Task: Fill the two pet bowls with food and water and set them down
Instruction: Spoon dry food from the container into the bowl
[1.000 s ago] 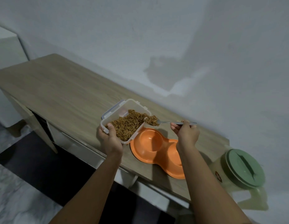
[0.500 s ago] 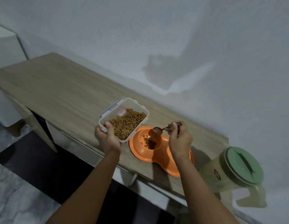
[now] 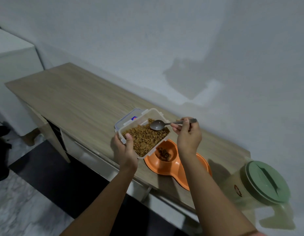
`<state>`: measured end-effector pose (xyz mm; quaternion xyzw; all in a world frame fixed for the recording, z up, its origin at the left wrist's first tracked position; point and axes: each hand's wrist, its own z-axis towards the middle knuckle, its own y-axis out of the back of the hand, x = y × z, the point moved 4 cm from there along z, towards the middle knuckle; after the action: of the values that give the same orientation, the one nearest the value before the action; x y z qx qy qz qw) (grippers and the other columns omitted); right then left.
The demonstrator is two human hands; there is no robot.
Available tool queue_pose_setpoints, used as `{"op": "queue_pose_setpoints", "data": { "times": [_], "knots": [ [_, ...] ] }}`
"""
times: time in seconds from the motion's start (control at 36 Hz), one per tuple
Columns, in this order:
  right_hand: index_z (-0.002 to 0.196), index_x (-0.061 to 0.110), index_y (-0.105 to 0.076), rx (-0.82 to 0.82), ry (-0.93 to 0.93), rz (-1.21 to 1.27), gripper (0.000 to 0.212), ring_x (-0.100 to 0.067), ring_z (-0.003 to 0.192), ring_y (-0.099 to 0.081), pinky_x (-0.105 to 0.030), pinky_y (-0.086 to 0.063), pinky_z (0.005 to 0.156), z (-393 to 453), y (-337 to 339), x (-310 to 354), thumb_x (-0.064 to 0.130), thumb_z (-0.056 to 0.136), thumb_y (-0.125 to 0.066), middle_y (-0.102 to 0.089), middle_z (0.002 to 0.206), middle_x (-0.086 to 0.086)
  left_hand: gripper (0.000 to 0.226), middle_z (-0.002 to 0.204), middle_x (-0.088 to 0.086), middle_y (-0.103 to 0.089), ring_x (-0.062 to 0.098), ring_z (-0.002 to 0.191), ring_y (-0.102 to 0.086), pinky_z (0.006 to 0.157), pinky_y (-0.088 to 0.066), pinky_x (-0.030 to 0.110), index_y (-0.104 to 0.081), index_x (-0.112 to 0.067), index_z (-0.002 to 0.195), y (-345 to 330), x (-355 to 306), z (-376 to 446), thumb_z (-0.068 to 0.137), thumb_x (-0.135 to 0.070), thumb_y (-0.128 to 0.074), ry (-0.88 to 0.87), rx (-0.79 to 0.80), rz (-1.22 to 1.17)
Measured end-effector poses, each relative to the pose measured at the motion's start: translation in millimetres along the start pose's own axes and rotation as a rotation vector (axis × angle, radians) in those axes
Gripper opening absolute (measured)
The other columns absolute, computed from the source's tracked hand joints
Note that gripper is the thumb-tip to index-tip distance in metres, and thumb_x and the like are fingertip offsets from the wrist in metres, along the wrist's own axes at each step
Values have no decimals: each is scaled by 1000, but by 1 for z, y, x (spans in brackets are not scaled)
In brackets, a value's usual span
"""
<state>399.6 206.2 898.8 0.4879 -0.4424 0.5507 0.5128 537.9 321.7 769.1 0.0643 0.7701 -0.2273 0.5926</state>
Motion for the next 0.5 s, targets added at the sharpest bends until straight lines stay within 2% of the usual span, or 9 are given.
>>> {"op": "queue_pose_setpoints", "data": {
  "times": [0.08, 0.14, 0.19, 0.25, 0.31, 0.39, 0.5],
  "knots": [
    [85, 19, -57, -7, -88, 52, 21, -20, 79, -73, -30, -60, 77, -1, -6, -8, 14, 101, -43, -69, 87, -14, 62, 140, 10, -43, 22, 126, -51, 100, -49, 47, -38, -50, 127, -5, -13, -10, 73, -78, -51, -38, 53, 13],
    [85, 17, -58, -1, -134, 49, 21, -21, 79, -73, -32, -60, 78, -2, -10, -14, 15, 100, -43, -70, 85, -13, 47, 135, 8, -45, 19, 120, -54, 93, -52, 40, -34, -46, 124, -10, -22, -17, 83, -62, -50, -48, 93, -21],
    [88, 13, -58, 25, -174, 31, 19, -18, 76, -73, -30, -60, 76, -3, -13, -17, 15, 101, -43, -69, 81, -8, 45, 132, 9, -47, 16, 114, -56, 91, -51, 37, -30, -34, 134, -15, -26, -22, 94, -45, -47, -65, 132, -58],
    [92, 7, -58, 34, -217, 28, 18, -17, 74, -73, -29, -60, 75, -4, -15, -19, 15, 100, -43, -69, 80, -9, 49, 133, 11, -46, 19, 116, -55, 94, -50, 39, -25, -22, 145, -18, -28, -25, 100, -32, -43, -82, 136, -62],
    [90, 9, -58, 27, -259, 27, 18, -18, 72, -73, -29, -59, 75, -4, -14, -19, 15, 100, -44, -70, 78, -10, 49, 134, 10, -45, 22, 119, -52, 97, -49, 41, -22, -18, 148, -20, -28, -26, 103, -25, -39, -87, 125, -44],
    [83, 13, -55, 19, -323, 50, 21, -18, 67, -72, -26, -59, 69, -4, -12, -20, 15, 100, -43, -69, 76, -12, 45, 129, 5, -43, 20, 116, -52, 89, -50, 35, -25, -22, 145, -19, -29, -25, 103, -29, -40, -119, 96, -3],
    [81, 12, -52, -6, -387, 37, 22, -18, 61, -71, -23, -59, 63, -6, -7, -22, 14, 101, -42, -69, 78, -17, 36, 129, 6, -46, 19, 113, -57, 83, -53, 33, -33, -38, 124, -15, -30, -22, 92, -46, -47, -193, 42, 103]
  ]
}}
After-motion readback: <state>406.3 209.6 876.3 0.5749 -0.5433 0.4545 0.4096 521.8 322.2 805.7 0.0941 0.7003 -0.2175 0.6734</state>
